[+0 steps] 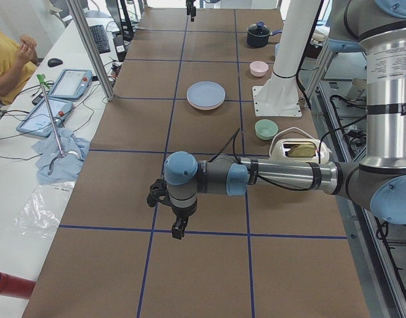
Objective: Stack three plates with pink and blue
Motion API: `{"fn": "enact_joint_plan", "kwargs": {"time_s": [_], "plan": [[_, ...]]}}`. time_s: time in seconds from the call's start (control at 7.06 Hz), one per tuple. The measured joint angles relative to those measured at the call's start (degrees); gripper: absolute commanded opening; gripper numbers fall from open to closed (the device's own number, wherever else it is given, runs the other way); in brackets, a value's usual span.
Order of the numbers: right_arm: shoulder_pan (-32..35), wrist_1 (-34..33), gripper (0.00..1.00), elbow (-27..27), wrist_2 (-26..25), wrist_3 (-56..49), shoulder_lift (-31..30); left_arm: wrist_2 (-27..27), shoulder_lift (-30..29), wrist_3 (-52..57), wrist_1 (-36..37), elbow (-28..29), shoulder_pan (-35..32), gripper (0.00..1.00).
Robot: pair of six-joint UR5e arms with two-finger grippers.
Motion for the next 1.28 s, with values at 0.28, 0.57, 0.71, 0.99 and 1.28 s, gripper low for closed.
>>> {"fn": "enact_joint_plan", "kwargs": {"time_s": [0.28,0.57,0.71,0.99,1.28], "plan": [[7.00,0.78,1.00,-0.30,-0.12,-3.56,-9.48,0.20,0.55,0.47,-0.18,0.43,-0.16,1.00],[10.82,2.37,1.00,-0.57,-0.85,-7.38,-14.52,1.41,0.70,0.46,-0.30,0.89,-0.06,1.00],[11.36,2.78,1.00,-0.76,-0.88,-9.32,-16.20,1.70,0.75,0.41,-0.31,1.02,-0.09,1.00],[11.67,2.97,1.00,-0.89,-0.73,-10.03,-18.12,1.84,1.08,0.36,-0.26,0.98,-0.16,1.00],[11.81,2.97,1.00,-0.78,-0.30,-10.21,-18.60,1.85,1.20,0.40,-0.25,0.84,-0.18,1.00]]}}
